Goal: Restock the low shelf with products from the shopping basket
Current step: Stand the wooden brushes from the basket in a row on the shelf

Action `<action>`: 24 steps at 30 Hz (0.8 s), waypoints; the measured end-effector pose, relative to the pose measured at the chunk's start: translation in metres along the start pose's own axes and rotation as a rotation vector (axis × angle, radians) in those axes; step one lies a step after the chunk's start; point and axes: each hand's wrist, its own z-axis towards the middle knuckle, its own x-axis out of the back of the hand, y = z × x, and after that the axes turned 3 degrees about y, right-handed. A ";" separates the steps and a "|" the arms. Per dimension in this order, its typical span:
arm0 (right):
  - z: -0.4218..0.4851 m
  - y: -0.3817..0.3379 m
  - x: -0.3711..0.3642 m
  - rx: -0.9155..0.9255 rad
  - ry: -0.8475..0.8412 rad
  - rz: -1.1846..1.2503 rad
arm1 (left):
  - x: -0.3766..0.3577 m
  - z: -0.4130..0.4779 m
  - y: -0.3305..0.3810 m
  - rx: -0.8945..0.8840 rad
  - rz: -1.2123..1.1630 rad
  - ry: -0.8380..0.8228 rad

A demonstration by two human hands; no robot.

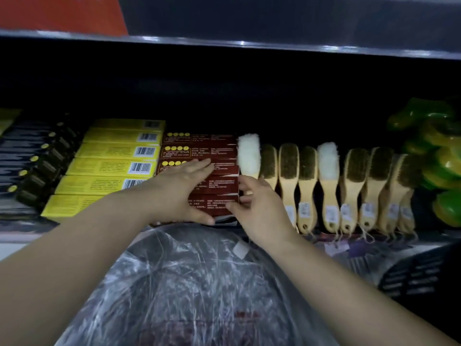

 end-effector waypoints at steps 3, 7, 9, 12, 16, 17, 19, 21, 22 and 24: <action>0.006 0.005 0.000 -0.058 -0.030 0.070 | -0.009 0.003 -0.008 -0.031 0.063 0.059; 0.027 0.005 0.008 -0.043 -0.048 0.020 | -0.012 0.003 -0.010 -0.054 0.023 0.111; 0.039 -0.001 0.008 0.064 0.025 -0.069 | -0.010 0.002 -0.010 -0.049 0.010 0.111; 0.049 -0.012 -0.001 0.284 0.098 -0.275 | -0.006 0.003 -0.006 -0.041 0.023 0.107; 0.043 -0.013 -0.013 0.417 0.038 -0.527 | -0.004 0.001 0.000 -0.012 0.017 0.064; 0.040 -0.012 -0.015 0.435 0.043 -0.546 | -0.004 0.000 -0.001 -0.018 -0.002 0.068; 0.039 -0.014 -0.017 0.468 0.050 -0.602 | -0.005 -0.002 -0.004 -0.036 -0.046 0.091; 0.049 -0.021 -0.016 0.457 0.041 -0.627 | -0.005 -0.004 -0.013 -0.053 -0.110 0.139; 0.057 -0.026 -0.014 0.452 0.025 -0.618 | -0.003 -0.006 -0.019 -0.062 -0.140 0.174; 0.075 -0.036 -0.013 0.476 -0.069 -0.652 | 0.002 -0.011 -0.031 -0.060 -0.168 0.225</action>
